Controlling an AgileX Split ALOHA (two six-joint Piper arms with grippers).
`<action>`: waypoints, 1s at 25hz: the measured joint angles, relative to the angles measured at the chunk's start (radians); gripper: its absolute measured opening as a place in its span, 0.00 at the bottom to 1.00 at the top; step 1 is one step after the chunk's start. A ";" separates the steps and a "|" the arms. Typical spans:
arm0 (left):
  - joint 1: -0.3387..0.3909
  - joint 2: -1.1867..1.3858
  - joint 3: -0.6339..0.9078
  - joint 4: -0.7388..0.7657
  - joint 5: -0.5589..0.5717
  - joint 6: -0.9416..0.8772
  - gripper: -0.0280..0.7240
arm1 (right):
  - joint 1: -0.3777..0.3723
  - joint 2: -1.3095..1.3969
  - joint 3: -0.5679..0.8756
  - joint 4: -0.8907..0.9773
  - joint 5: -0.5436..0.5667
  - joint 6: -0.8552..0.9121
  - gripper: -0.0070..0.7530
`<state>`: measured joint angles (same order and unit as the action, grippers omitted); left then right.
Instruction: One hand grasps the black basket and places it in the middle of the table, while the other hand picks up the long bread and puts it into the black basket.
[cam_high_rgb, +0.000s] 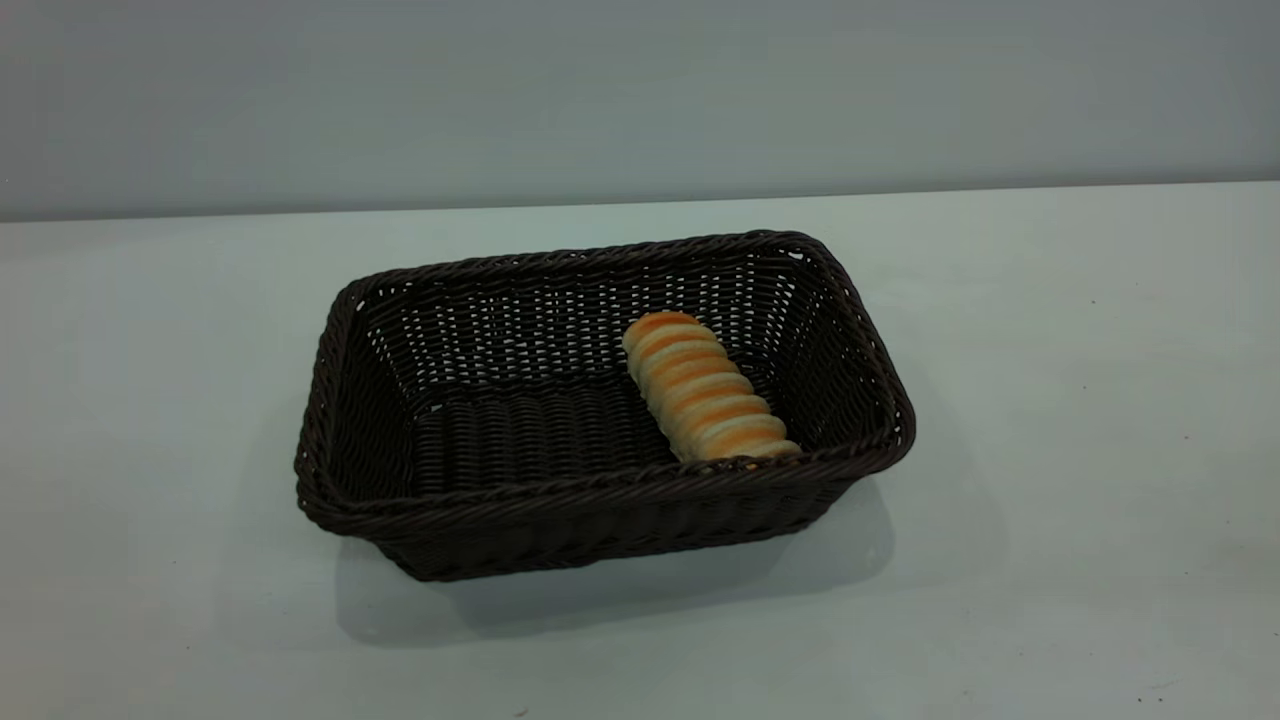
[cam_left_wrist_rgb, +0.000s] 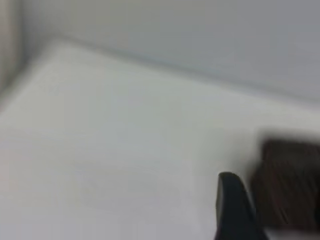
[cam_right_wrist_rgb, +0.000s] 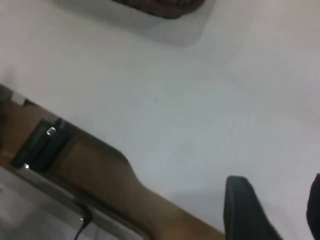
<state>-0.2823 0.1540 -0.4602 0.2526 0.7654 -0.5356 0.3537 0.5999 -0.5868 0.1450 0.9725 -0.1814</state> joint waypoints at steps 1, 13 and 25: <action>0.000 0.000 0.000 -0.097 0.033 0.114 0.63 | 0.000 -0.018 0.007 0.000 0.005 -0.003 0.39; 0.000 -0.019 -0.158 -0.464 0.332 0.665 0.63 | 0.000 -0.305 0.013 0.008 0.212 -0.018 0.35; 0.000 -0.171 -0.112 -0.391 0.388 0.665 0.63 | 0.000 -0.511 0.013 0.034 0.265 -0.043 0.34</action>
<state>-0.2823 -0.0174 -0.5723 -0.1381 1.1539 0.1296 0.3537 0.0889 -0.5734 0.1792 1.2371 -0.2240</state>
